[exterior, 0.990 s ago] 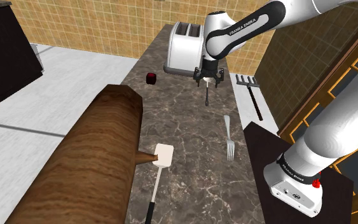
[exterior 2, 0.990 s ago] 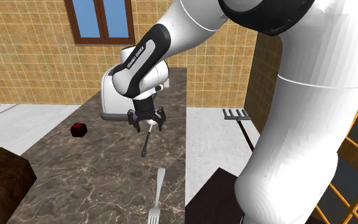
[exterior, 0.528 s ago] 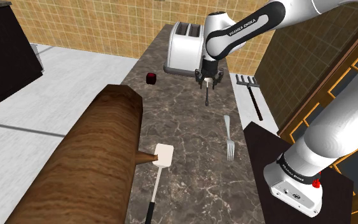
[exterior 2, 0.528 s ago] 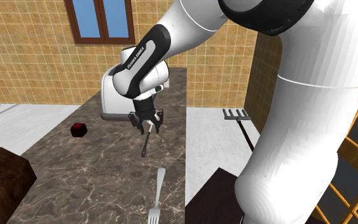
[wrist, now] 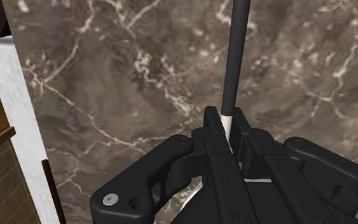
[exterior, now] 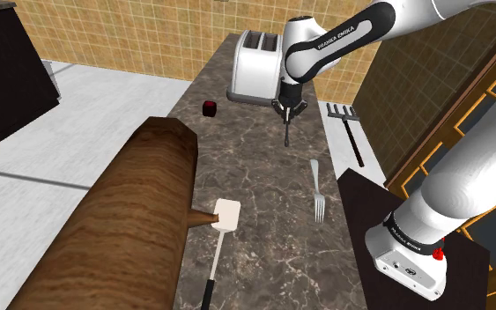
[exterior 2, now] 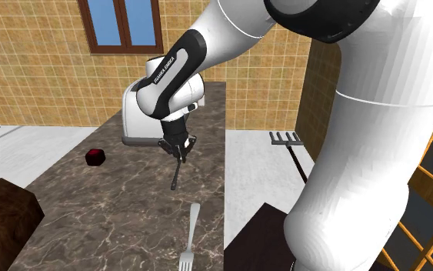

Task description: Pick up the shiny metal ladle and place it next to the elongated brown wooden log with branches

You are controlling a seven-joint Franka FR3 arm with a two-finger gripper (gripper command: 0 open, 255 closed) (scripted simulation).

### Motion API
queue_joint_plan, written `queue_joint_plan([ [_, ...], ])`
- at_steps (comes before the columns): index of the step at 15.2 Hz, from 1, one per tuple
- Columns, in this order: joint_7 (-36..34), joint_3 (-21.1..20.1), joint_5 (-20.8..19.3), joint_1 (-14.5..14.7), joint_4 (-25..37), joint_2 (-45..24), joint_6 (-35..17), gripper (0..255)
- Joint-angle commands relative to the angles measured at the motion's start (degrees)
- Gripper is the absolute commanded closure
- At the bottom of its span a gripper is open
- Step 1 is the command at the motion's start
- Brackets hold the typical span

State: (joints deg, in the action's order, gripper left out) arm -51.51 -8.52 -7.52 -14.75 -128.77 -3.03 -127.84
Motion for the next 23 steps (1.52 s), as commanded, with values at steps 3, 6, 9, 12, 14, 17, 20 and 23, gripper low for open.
queue_joint_plan([
  [3,0.32,-0.03,0.32,0.0,0.57,0.93,1.46,255],
  [6,0.77,-0.06,0.75,0.0,1.53,2.23,3.68,255],
  [9,1.18,-0.07,1.13,0.01,2.6,3.43,5.92,255],
  [12,1.56,-0.08,1.47,0.02,3.79,4.52,8.16,255],
  [14,1.8,-0.07,1.67,0.03,4.64,5.19,9.65,255],
  [17,2.14,-0.06,1.94,0.04,6.0,6.1,11.9,255],
  [20,2.45,-0.05,2.17,0.05,7.48,6.9,14.16,255],
  [23,2.74,-0.03,2.36,0.05,9.07,7.6,16.41,255],
])
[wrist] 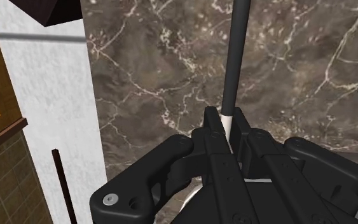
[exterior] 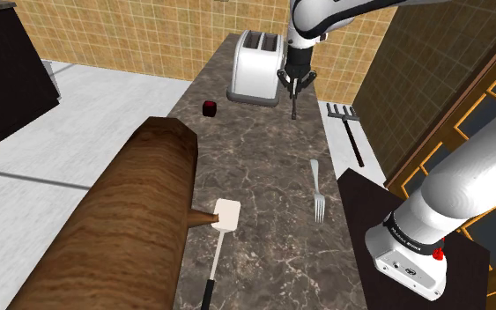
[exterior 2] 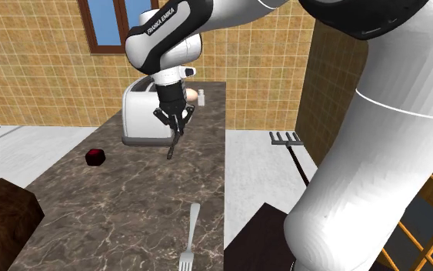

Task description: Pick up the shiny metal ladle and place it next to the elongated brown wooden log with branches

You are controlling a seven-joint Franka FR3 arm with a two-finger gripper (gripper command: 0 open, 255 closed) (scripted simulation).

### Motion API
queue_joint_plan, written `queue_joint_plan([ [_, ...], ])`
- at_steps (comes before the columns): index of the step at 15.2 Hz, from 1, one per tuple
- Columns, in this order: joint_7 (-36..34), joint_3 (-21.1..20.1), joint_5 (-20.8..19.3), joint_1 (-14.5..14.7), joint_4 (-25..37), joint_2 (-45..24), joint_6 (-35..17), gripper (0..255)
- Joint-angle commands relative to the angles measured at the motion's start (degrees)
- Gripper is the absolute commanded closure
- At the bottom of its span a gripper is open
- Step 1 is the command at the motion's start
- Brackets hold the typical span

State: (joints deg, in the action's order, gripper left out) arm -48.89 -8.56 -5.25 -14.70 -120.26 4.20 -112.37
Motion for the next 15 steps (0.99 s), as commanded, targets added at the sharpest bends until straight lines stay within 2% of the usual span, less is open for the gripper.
queue_joint_plan([
  [1,0.22,0.01,0.15,0.01,1.11,0.57,1.69,255],
  [15,1.3,0.06,0.63,0.01,10.18,2.17,12.29,255],
])
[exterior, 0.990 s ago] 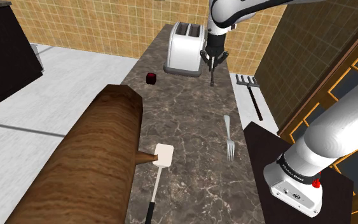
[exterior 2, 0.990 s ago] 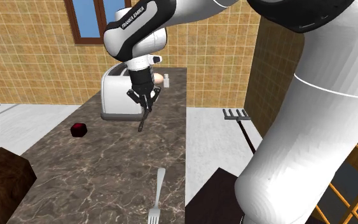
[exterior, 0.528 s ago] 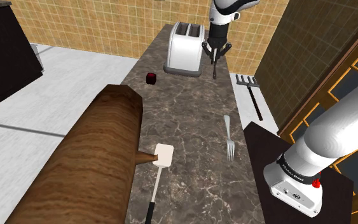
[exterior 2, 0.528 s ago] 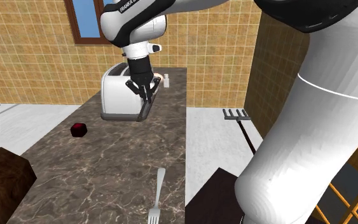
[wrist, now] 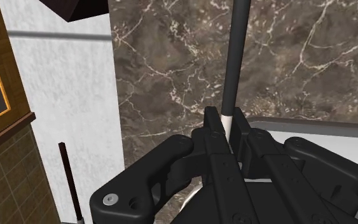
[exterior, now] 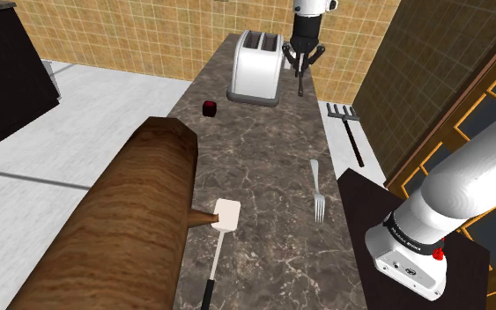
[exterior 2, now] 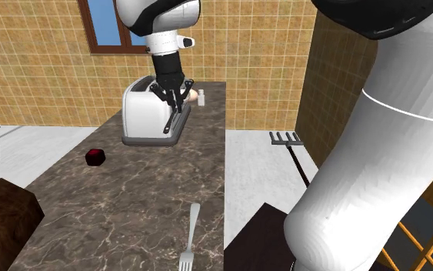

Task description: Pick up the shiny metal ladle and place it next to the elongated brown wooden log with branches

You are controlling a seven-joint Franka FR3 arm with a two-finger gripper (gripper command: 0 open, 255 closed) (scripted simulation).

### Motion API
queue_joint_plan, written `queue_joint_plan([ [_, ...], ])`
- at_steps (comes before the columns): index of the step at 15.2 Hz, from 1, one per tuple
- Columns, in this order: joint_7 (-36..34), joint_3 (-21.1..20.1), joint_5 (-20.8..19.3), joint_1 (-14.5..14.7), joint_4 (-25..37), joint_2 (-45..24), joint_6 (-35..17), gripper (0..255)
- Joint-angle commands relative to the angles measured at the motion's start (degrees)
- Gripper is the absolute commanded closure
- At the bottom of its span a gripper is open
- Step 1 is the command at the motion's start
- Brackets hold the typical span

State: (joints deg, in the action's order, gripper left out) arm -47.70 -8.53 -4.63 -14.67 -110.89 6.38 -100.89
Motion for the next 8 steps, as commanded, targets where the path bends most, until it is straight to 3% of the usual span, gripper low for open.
queue_joint_plan([
  [1,0.18,0.03,0.02,-0.02,1.55,0.01,1.57,255],
  [8,0.58,0.0,0.05,-0.02,7.17,-0.2,6.97,255],
])
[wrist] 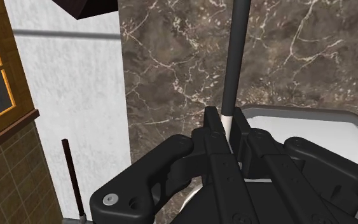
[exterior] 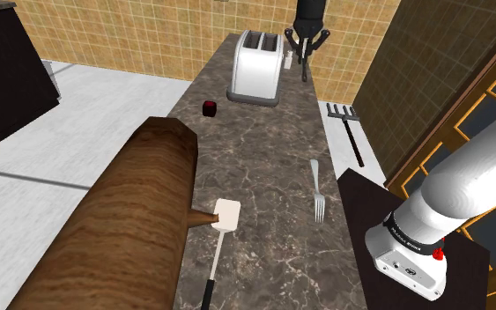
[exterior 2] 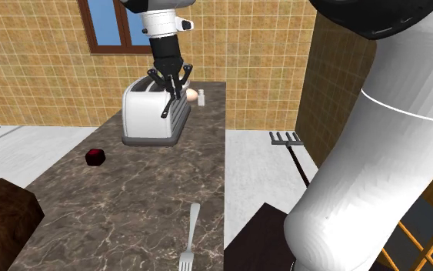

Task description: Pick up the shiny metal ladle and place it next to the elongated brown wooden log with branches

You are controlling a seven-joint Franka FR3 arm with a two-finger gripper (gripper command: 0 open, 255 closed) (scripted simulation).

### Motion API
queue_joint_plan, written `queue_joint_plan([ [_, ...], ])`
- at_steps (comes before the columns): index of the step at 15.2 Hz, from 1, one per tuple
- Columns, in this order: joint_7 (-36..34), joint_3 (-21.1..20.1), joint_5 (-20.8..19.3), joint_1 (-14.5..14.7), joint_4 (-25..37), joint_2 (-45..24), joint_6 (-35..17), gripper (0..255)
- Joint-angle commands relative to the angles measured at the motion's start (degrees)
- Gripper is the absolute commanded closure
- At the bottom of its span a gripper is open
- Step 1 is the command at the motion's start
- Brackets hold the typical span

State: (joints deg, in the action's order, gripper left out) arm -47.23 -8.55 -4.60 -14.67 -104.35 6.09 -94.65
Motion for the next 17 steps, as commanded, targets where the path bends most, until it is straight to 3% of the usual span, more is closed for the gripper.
queue_joint_plan([
  [1,0.16,0.02,0.01,-0.02,1.49,0.01,1.51,255],
  [8,0.47,-0.05,-0.1,-0.01,7.37,-0.82,6.56,255],
  [17,-6.0,-3.8,3.91,3.59,-7.84,14.68,7.07,255],
])
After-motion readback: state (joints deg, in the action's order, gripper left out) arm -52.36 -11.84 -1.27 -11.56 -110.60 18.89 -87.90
